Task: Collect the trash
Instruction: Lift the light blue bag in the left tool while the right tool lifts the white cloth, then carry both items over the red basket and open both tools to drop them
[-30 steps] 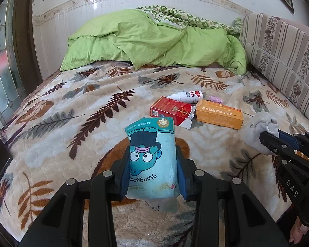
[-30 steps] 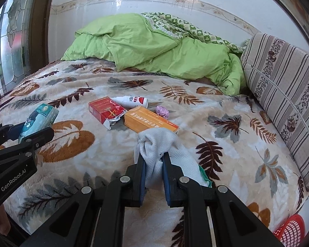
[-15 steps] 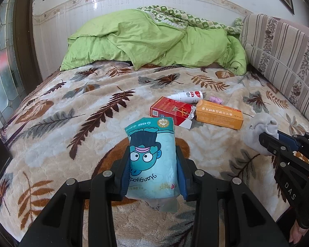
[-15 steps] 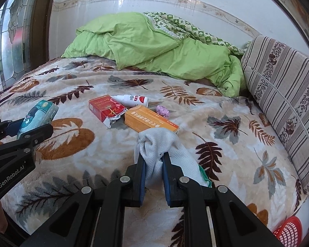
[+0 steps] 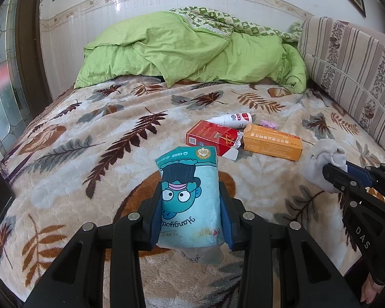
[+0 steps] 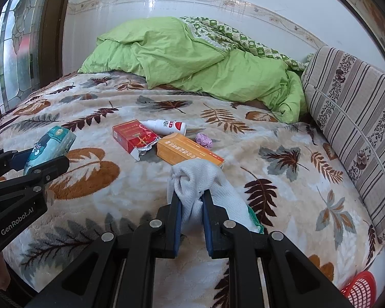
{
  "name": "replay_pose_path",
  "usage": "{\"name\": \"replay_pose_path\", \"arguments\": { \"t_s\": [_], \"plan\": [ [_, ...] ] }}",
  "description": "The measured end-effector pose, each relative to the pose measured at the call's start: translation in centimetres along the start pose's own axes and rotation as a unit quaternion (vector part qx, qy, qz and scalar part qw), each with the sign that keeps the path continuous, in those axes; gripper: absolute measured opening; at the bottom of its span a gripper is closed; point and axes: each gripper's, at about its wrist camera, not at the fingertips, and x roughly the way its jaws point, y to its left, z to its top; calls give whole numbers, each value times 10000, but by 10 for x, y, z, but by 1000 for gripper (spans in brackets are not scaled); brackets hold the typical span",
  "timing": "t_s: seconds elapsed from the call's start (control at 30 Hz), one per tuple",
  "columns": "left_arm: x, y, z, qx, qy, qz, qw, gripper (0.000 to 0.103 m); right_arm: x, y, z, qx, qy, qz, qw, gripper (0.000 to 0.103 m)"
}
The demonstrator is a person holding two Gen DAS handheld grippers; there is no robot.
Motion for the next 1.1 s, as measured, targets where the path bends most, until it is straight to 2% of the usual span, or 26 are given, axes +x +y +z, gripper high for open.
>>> {"name": "replay_pose_path", "arguments": {
  "t_s": [0.1, 0.27, 0.37, 0.5, 0.63, 0.7, 0.83, 0.9, 1.0, 1.1],
  "plan": [
    [0, 0, 0, -5, -9, -11, 10000, 37, -1, -2, 1, 56, -40, 54, 10000, 15],
    [-9, -8, 2, -80, -35, -218, 9997, 37, -21, -20, 4, 620, -332, 889, 9936, 15],
    [-14, -19, 3, 19, -43, -336, 9994, 37, -41, -31, 5, 751, -478, 1072, 9902, 15],
    [-29, -45, 6, 257, -60, -802, 9964, 37, -70, -61, -4, 1117, -499, 1346, 9833, 15],
    [-50, -92, 12, 695, -66, -1426, 9873, 37, -99, -106, -31, 1585, -303, 1371, 9773, 15],
    [-62, -119, 16, 868, -59, -1761, 9805, 38, -117, -135, -48, 1917, -239, 1179, 9741, 15],
    [-87, -185, 23, 1328, -7, -2500, 9591, 39, -159, -203, -86, 2569, -237, 430, 9652, 15],
    [-99, -220, 24, 1538, 74, -2903, 9445, 39, -178, -235, -104, 2898, -241, 146, 9567, 15],
    [-110, -275, 23, 1791, 359, -3558, 9166, 40, -203, -275, -133, 3360, -228, -168, 9415, 15],
    [-112, -321, 16, 1950, 724, -3973, 8938, 40, -216, -302, -156, 3737, -216, -336, 9267, 15]
  ]
}}
